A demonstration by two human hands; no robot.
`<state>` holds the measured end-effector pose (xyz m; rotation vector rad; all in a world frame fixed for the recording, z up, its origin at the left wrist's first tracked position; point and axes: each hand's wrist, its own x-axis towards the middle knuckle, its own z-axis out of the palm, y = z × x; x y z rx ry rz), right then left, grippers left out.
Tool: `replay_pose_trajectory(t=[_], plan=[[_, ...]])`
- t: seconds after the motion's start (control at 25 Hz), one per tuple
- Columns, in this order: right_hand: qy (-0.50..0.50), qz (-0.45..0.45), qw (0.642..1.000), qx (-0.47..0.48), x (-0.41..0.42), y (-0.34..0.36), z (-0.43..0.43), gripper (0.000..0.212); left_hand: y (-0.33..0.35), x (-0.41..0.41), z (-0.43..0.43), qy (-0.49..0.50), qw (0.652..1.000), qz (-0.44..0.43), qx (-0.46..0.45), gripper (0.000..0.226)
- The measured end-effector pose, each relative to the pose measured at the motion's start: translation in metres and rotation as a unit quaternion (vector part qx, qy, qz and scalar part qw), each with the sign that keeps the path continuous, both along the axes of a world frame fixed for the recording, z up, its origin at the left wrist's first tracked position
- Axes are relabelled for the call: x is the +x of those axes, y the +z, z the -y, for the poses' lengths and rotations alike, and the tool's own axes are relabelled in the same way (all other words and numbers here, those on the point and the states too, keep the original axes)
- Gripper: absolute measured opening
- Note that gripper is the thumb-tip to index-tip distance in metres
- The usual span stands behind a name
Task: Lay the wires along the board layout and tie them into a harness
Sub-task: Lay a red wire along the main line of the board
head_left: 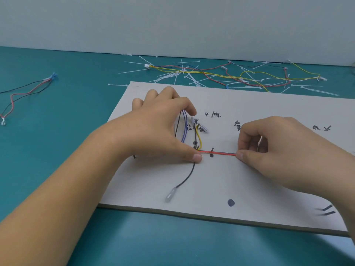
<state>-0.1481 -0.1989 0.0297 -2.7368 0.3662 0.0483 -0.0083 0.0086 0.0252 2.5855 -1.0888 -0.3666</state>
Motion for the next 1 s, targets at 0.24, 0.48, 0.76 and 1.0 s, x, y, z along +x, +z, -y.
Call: replay_pose_trajectory(t=[0.24, 0.48, 0.76, 1.0], plan=[[0.001, 0.002, 1.0, 0.005, -0.001, 0.0, -0.001, 0.019, 0.0, -0.001, -0.001, 0.003, 0.999, -0.003, 0.042, 0.104], [-0.003, 0.0, 1.0, 0.01, 0.0, 0.0, -0.002, 0.02, 0.0, -0.001, -0.002, -0.017, 0.999, 0.002, 0.027, 0.105], [-0.016, 0.022, 1.0, -0.015, 0.003, 0.002, -0.012, 0.025, -0.006, -0.015, 0.018, -0.092, 0.992, 0.031, -0.085, 0.04], [-0.03, 0.038, 0.997, -0.065, 0.005, 0.0, -0.025, 0.025, -0.012, -0.019, 0.034, -0.099, 0.99, 0.035, -0.092, 0.016]])
